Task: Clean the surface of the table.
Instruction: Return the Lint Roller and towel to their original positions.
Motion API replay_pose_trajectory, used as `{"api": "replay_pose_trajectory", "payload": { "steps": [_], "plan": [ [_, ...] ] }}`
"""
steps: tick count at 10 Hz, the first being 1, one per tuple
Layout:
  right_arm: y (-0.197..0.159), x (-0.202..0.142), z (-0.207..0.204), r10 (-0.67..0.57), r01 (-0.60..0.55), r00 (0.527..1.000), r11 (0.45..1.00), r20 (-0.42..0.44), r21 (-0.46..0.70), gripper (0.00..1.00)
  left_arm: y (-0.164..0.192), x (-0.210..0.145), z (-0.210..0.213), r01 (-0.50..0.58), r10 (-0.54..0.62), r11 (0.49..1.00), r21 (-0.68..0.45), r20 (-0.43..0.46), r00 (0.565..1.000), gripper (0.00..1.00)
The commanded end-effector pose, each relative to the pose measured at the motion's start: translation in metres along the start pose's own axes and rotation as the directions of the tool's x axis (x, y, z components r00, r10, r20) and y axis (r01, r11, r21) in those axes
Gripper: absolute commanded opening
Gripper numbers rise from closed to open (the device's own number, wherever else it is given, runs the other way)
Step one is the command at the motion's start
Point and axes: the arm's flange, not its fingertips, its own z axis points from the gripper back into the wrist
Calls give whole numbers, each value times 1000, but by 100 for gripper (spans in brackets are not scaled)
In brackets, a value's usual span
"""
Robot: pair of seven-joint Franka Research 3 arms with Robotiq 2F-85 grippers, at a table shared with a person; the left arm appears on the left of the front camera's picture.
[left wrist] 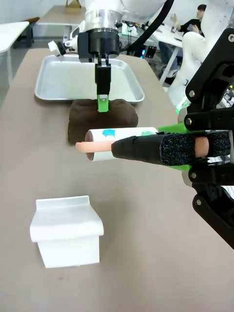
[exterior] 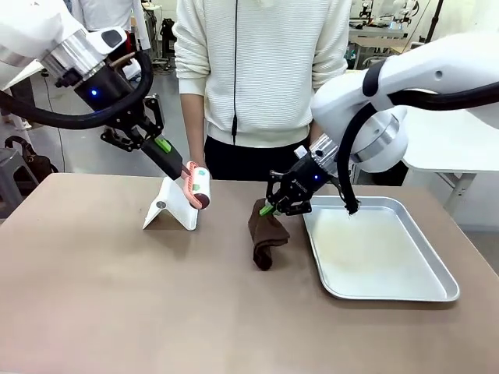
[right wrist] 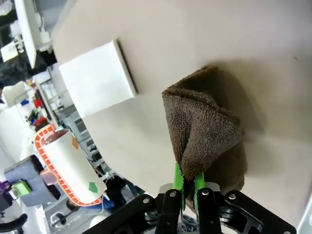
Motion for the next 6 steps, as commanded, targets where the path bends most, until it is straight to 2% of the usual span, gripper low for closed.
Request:
{"api": "replay_pose_trajectory", "payload": {
  "steps": [1,2,3,4,6],
  "plan": [
    [10,16,0,-57,57,998,998,9,7,9,0,7,11,-28,27,999,16,22,999,22],
    [8,20,-2,-70,69,997,997,20,26,9,5,11,9,-31,31,999,9,16,999,22],
    [4,19,3,-34,34,999,999,-4,26,9,10,8,11,13,-16,998,-60,-52,999,22],
    [-1,14,-2,-36,36,999,999,3,11,9,8,8,4,-16,16,1000,-4,9,1000,22],
    [-1,14,-2,-36,36,999,999,3,11,9,8,8,4,-16,16,1000,-4,9,1000,22]
  ]
}}
